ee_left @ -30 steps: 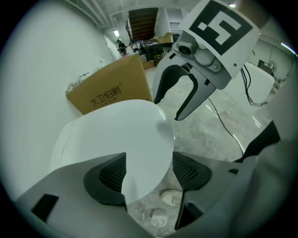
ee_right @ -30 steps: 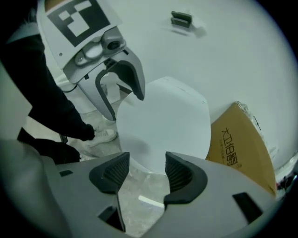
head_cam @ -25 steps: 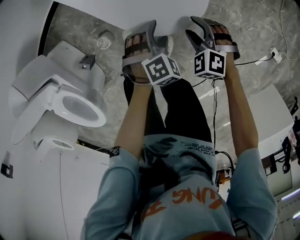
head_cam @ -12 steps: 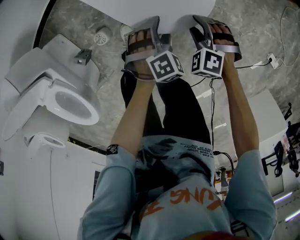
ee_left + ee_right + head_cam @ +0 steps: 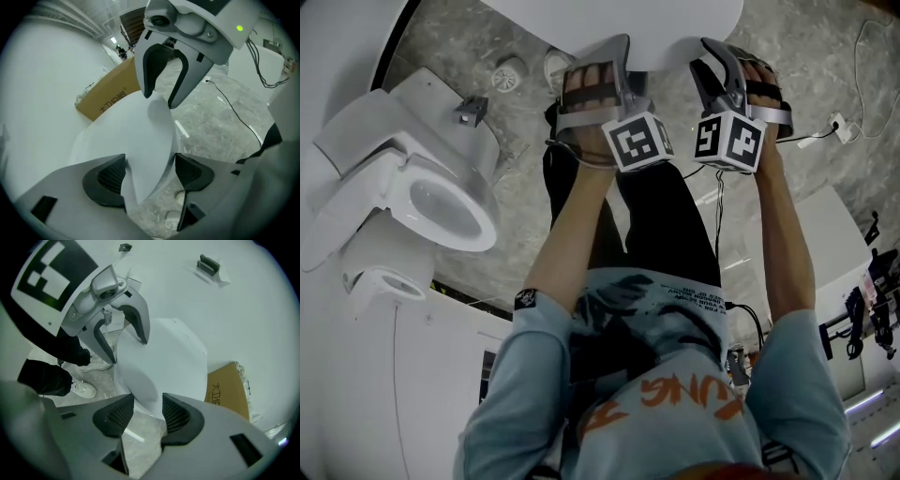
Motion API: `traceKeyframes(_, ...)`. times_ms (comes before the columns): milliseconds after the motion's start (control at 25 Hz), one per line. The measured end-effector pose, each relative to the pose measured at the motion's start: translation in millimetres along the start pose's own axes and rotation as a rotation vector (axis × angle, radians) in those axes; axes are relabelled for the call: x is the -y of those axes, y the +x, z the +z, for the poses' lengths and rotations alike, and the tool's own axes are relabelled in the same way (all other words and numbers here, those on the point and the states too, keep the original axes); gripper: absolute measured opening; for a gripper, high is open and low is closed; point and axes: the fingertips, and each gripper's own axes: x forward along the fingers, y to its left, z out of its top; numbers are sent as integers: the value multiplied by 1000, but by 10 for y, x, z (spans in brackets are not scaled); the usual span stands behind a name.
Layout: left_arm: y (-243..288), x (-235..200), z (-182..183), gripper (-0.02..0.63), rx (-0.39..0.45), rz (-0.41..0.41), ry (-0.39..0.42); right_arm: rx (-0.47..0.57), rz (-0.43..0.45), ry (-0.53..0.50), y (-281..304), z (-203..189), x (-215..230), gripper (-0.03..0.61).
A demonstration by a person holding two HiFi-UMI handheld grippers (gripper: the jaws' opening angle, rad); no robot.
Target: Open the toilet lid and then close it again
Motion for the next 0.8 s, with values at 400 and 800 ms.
traceKeyframes(400, -354, -216, 289, 346, 64, 26, 90, 34, -83, 127, -511, 113, 373, 196)
traceKeyframes(800, -1011, -661, 416, 279, 78, 0, 87, 168, -112, 165, -1090, 540, 775, 167)
